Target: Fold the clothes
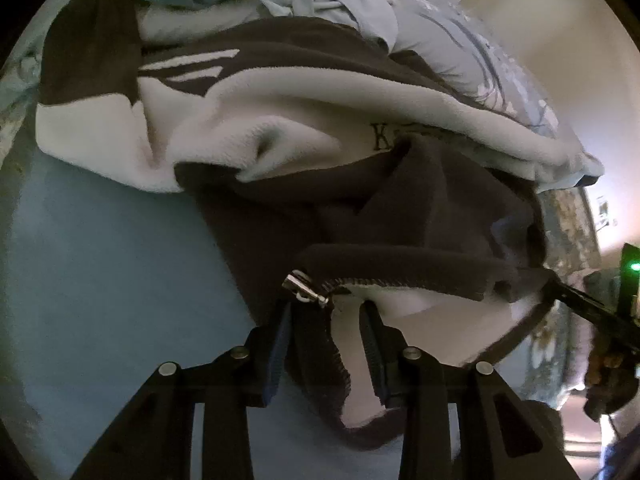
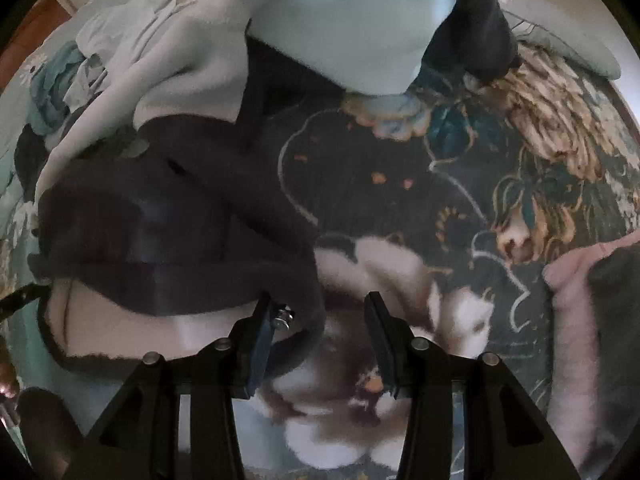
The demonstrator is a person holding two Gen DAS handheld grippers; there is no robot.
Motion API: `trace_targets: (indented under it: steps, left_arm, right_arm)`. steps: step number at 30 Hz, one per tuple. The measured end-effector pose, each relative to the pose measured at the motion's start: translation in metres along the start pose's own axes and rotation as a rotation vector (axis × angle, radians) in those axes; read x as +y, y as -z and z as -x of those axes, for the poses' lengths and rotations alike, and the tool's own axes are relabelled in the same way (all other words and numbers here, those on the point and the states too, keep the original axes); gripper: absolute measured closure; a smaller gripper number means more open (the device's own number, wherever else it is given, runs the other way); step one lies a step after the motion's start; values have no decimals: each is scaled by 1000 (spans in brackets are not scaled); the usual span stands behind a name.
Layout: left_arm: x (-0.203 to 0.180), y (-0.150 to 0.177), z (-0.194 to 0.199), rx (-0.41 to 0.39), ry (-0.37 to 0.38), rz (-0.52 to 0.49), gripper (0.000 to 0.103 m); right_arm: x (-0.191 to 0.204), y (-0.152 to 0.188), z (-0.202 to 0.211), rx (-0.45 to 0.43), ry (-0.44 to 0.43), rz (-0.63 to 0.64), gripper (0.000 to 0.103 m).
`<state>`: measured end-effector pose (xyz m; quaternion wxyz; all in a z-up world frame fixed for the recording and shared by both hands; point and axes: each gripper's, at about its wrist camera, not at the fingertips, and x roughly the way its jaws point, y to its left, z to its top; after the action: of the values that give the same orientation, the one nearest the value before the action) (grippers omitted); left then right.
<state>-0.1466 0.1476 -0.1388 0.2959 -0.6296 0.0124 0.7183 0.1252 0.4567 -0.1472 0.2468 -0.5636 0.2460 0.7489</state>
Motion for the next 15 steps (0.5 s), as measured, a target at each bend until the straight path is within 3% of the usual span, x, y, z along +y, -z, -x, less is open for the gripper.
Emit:
trace_targets:
  steps: [8,12,15]
  left_arm:
    - [2,10,-12,8,21,-7,66]
    - [3,20,-10,-9,-11,5,79]
    - [8,28,0,-25,-45,7,89]
  right_arm:
    - [1,-5,2,-24,14,10,57]
    - [-1,-3,5,-29,6,2,58]
    - [-1,-2,9,-36,-2,-3,67]
